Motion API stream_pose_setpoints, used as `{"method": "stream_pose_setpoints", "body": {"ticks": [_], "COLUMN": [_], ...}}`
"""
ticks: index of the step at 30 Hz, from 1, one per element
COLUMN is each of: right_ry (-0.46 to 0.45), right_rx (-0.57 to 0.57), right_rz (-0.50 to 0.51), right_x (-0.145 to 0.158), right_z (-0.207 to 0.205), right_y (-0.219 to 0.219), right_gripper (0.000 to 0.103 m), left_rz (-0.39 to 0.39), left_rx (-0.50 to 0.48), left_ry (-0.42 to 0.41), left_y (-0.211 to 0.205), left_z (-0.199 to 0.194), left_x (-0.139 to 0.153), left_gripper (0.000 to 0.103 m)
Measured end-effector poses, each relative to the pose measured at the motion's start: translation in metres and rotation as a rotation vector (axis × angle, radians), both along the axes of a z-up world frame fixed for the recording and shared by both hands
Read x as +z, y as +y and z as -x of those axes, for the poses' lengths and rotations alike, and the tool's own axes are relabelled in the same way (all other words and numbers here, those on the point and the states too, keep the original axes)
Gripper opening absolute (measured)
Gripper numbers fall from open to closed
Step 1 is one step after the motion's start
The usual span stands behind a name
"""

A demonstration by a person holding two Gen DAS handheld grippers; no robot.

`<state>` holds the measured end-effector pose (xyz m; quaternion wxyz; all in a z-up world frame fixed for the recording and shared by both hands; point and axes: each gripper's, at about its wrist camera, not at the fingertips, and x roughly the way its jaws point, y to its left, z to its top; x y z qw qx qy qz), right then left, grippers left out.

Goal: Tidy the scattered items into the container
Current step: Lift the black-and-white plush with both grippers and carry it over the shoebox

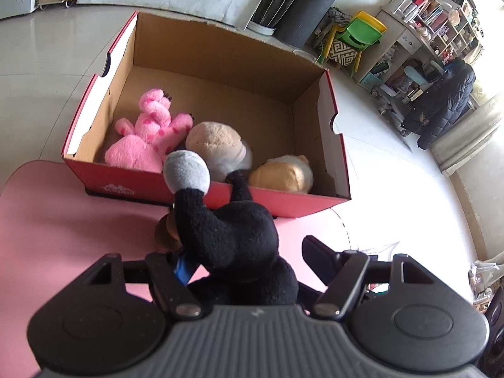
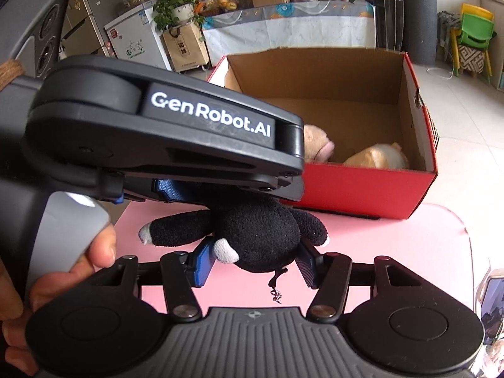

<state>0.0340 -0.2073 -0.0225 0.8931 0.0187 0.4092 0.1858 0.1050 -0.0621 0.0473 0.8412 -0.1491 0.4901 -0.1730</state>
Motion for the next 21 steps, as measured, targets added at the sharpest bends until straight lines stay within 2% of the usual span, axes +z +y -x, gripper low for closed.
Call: {"method": "stream_pose_setpoints", "body": {"ticks": [4, 13, 21], "right_ry": [-0.063, -0.086, -0.129], "right_rx": [-0.003, -0.008, -0.019], "right_rz": [0.035, 0.026, 0.031], "right_x": [0.007, 0.004, 0.014], "right_z": [-0.003, -0.01, -0.004], "right_y": [0.002, -0.002, 0.005], "right_gripper": [0.056, 0.056, 0.056], "left_rz": [0.023, 0.049, 0.081], "left_rx": [0.002, 0.004, -0.01], "left_ry": [-0.037, -0.042, -0.07], "left_y": [-0.002, -0.001, 0.002], "left_z": [-0.002, -0.008, -0.012], "left_x": [0.01, 0.013, 0.018], "left_gripper": [0.071, 0.071, 0.071]}}
